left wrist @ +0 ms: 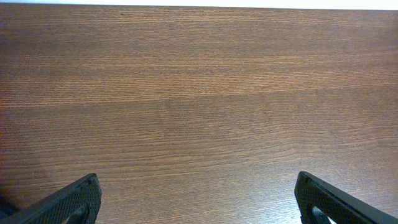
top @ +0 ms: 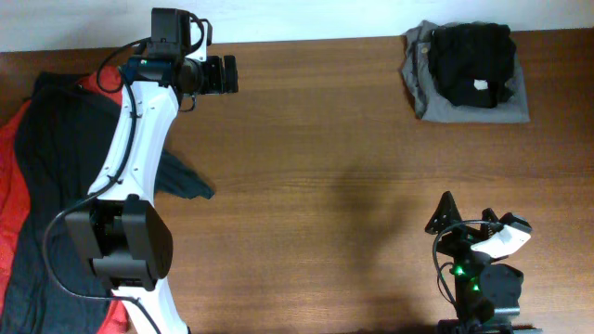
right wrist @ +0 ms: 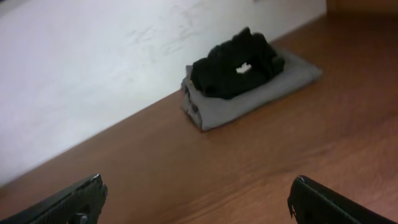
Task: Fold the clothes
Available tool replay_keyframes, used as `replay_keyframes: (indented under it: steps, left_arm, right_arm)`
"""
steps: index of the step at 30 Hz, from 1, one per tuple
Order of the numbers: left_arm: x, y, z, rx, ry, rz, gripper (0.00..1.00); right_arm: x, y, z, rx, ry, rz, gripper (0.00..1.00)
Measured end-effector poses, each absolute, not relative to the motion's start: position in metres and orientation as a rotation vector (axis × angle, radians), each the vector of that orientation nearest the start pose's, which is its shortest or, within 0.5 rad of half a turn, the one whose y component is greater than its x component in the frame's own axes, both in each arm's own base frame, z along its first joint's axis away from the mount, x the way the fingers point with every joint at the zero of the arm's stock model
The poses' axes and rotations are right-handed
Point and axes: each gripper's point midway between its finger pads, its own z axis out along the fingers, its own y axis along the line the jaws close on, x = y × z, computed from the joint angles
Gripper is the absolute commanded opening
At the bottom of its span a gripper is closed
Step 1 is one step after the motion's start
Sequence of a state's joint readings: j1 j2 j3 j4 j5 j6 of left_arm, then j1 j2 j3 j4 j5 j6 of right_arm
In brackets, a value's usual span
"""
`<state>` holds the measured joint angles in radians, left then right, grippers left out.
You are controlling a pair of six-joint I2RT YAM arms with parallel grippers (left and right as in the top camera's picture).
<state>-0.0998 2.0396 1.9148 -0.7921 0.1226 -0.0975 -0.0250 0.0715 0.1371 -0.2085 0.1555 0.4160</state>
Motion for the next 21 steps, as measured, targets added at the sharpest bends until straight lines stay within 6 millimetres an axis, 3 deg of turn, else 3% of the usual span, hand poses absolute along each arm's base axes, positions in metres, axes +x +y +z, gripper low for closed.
replay_keyframes:
  steps: [6, 10, 21]
  left_arm:
    - [0.534, -0.075, 0.184, 0.055, 2.492, -0.235, 0.99]
    - [0.534, -0.075, 0.184, 0.055, 2.493, -0.235, 0.99]
    - [0.534, -0.075, 0.184, 0.055, 2.493, -0.235, 0.99]
  right_arm:
    - [0.237, -0.024, 0.172, 0.302, 1.664, 0.069, 0.99]
    - [0.240, -0.016, 0.155, 0.224, 1.698, 0.069, 0.99]
    - [0.241, -0.013, 0.155, 0.202, 1.701, 0.078, 0.99]
